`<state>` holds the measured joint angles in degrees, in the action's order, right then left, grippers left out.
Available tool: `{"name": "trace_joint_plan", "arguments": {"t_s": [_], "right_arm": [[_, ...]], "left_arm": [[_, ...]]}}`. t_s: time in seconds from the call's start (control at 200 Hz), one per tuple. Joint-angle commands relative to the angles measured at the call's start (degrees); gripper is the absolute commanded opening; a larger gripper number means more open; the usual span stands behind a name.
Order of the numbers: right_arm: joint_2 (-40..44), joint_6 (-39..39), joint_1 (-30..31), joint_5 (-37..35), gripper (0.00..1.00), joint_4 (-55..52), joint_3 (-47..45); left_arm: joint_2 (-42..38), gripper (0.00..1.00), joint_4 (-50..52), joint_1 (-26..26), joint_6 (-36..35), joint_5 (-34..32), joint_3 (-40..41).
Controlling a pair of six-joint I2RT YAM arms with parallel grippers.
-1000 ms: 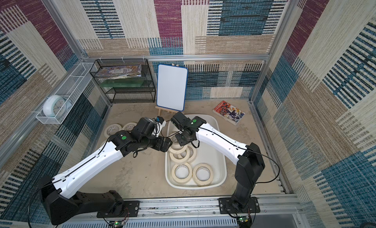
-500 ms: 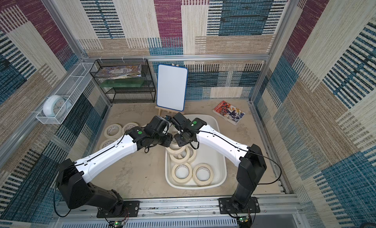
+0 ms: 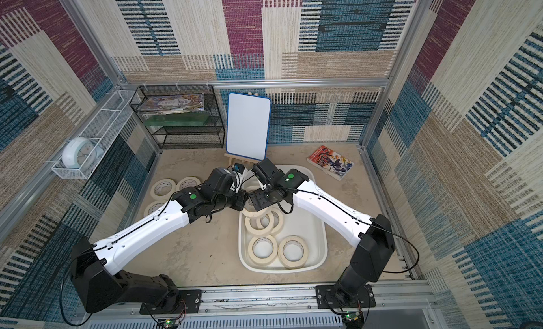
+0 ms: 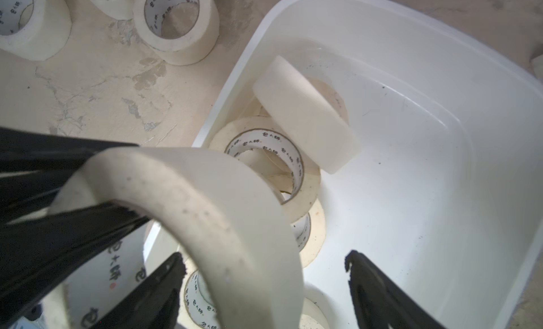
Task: Take out the art tape in the storage box
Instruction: Pick up the art tape from the storage box.
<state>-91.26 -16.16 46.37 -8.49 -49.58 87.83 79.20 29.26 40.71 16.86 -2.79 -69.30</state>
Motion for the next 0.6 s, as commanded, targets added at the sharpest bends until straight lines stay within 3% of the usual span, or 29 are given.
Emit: {"name": "trace_joint_plan", "arguments": {"t_s": [0.0, 0.27, 0.411, 0.591], "right_arm": [[3.50, -0.90, -2.43, -4.63, 0.92, 2.02, 0.25], [11.60, 0.38, -8.20, -4.00, 0.93, 7.11, -1.28], [13.09, 0.00, -8.90, 1.28, 0.93, 10.18, -3.66], [13.44, -0.99, -8.93, 5.16, 0.93, 12.75, -5.31]], "left_arm": [[-2.17, 0.00, 6.67, -0.49, 2.01, -6.14, 2.20], [-6.72, 0.00, 7.55, -4.60, 2.73, -8.63, 7.60], [-3.08, 0.00, 5.99, -5.82, 3.06, -8.09, 7.77], [4.30, 0.00, 6.97, -5.82, 2.04, -7.16, 2.07]]}}
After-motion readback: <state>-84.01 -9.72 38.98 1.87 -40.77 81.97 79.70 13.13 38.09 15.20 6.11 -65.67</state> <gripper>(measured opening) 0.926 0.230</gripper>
